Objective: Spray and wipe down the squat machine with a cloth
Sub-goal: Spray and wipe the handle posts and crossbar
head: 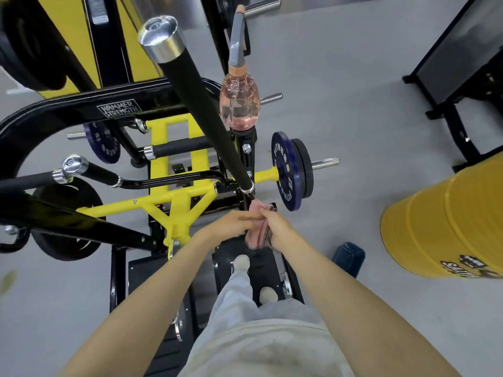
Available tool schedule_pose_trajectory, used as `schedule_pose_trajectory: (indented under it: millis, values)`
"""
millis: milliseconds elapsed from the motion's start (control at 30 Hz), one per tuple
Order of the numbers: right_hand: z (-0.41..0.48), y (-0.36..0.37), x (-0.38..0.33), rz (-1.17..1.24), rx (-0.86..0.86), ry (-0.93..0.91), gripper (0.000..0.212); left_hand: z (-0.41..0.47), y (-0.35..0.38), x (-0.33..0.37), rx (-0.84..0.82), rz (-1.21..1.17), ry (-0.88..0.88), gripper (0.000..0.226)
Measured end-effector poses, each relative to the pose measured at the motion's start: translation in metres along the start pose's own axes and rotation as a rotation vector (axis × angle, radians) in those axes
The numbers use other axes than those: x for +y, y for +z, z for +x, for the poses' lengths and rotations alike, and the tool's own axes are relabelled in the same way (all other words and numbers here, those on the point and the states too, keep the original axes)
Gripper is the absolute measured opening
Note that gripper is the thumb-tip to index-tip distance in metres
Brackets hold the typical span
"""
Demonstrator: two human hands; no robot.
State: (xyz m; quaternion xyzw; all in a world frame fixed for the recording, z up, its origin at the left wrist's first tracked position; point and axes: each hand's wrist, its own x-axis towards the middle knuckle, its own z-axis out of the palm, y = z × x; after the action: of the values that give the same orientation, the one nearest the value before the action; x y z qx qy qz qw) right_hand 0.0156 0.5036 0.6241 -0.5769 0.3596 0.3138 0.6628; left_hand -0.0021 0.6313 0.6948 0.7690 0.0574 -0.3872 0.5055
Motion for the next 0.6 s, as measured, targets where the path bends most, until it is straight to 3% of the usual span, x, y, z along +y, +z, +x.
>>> schedule_pose_trajectory:
  millis: [33, 100, 167, 267, 333, 433, 600]
  values:
    - [0.013, -0.003, 0.004, -0.008, -0.017, -0.004, 0.057, 0.001, -0.005, 0.000, 0.018, -0.074, -0.035, 0.034]
    - [-0.005, -0.001, -0.012, -0.015, 0.009, -0.028, 0.040, 0.005, -0.012, 0.003, 0.046, -0.194, -0.098, 0.031]
    - [-0.024, 0.002, -0.032, -0.021, 0.062, -0.063, 0.032, 0.014, -0.019, 0.005, 0.104, -0.155, -0.164, 0.027]
    - [-0.015, 0.004, -0.051, -0.025, 0.186, -0.024, 0.040, 0.031, -0.027, 0.005, 0.261, -0.105, -0.286, 0.024]
    - [-0.005, 0.007, -0.058, -0.017, 0.167, 0.004, 0.044, 0.040, -0.034, 0.005, 0.322, -0.130, -0.319, 0.028]
    - [0.010, 0.011, -0.063, -0.020, 0.147, 0.028, 0.040, 0.053, -0.045, 0.001, 0.324, -0.196, -0.332, 0.032]
    - [0.037, 0.016, -0.067, -0.198, 0.323, -0.043, 0.038, 0.070, -0.064, -0.005, 0.278, -0.155, -0.358, 0.025]
